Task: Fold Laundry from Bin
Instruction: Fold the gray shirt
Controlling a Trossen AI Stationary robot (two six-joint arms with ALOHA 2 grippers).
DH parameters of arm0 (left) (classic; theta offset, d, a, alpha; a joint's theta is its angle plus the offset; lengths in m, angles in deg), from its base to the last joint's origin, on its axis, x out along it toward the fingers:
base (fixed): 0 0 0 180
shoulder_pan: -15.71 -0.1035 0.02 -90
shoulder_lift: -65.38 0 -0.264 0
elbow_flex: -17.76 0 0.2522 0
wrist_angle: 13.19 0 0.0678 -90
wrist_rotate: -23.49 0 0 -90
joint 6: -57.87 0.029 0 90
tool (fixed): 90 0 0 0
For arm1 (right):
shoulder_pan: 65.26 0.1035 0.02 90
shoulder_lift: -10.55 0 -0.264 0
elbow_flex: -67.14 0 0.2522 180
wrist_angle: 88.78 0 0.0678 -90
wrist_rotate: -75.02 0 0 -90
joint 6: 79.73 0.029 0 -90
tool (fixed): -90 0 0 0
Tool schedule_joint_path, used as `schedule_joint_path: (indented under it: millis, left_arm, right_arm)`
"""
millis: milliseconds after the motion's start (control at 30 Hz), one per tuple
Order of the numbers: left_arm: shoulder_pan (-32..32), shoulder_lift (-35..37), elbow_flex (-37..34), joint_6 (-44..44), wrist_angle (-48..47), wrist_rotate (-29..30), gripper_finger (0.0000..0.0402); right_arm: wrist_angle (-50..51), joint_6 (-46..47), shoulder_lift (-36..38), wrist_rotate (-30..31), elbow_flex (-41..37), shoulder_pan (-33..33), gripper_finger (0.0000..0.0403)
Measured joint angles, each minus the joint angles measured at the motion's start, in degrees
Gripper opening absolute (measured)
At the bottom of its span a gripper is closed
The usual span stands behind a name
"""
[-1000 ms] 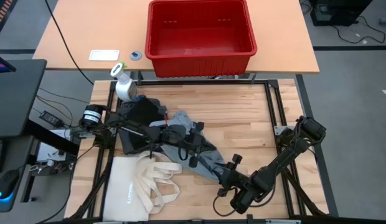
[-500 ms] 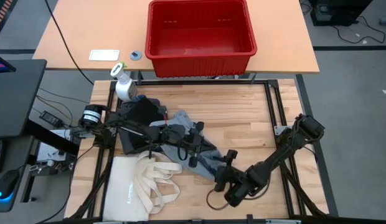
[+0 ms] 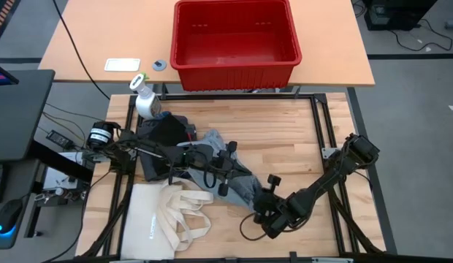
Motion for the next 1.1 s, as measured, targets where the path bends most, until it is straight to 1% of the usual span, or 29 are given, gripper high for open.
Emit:
schedule_joint_path:
  millis: [33,100,167,233,333,467,533,600,700,833,933,1000,1100]
  left_arm:
    - [0.0,0.1,0.0,0.1,-1.1,0.0,0.0005]
    - [0.0,0.3,0.0,0.9,-4.1,0.0,0.0007]
    - [0.0,0.5,0.0,3.2,-6.8,0.0,0.0018]
    - [0.0,1.3,0.0,5.1,-10.4,0.0,0.0041]
    - [1.0,3.2,0.0,8.7,-15.7,0.1,0.0093]
    - [2.1,5.2,0.0,16.8,-27.2,0.5,0.0163]
    - [1.8,5.2,0.0,18.0,-31.1,2.6,0.0186]
    - [0.4,4.6,0.0,17.4,-34.0,3.8,0.0201]
    - [-2.5,2.7,0.0,16.4,-35.4,4.3,0.0207]
    - [-6.8,1.0,0.0,16.5,-35.5,4.1,0.0204]
    - [-10.2,0.0,0.0,16.5,-35.6,3.7,0.02]
    - [-12.5,-0.5,0.0,16.5,-34.9,1.7,0.0199]
    - [-15.9,-0.8,0.0,16.6,-34.8,-1.0,0.0199]
  right_arm:
    - [0.3,1.0,0.3,-1.5,0.0,0.7,0.0016]
    - [0.8,4.7,1.0,-3.8,0.0,2.1,0.0016]
    - [1.8,8.5,2.2,-5.9,0.0,3.7,0.002]
    - [2.6,11.7,3.2,-6.7,0.0,5.6,0.0016]
    - [5.8,17.9,4.7,-9.1,0.0,8.1,0.0008]
    - [10.8,26.6,5.8,-17.4,0.1,10.2,0.0011]
    - [11.9,30.6,5.7,-22.8,0.1,10.6,0.0015]
    - [12.0,33.4,5.7,-29.0,0.1,10.6,0.0017]
    - [11.7,38.6,5.2,-37.7,0.0,10.5,0.0015]
    - [12.6,47.4,4.9,-50.0,0.0,10.7,0.0013]
    - [12.6,52.9,4.9,-56.1,0.0,11.7,0.0015]
    - [12.6,54.8,4.9,-60.2,0.0,12.2,0.0017]
    - [12.6,56.8,4.9,-63.1,0.0,13.0,0.0017]
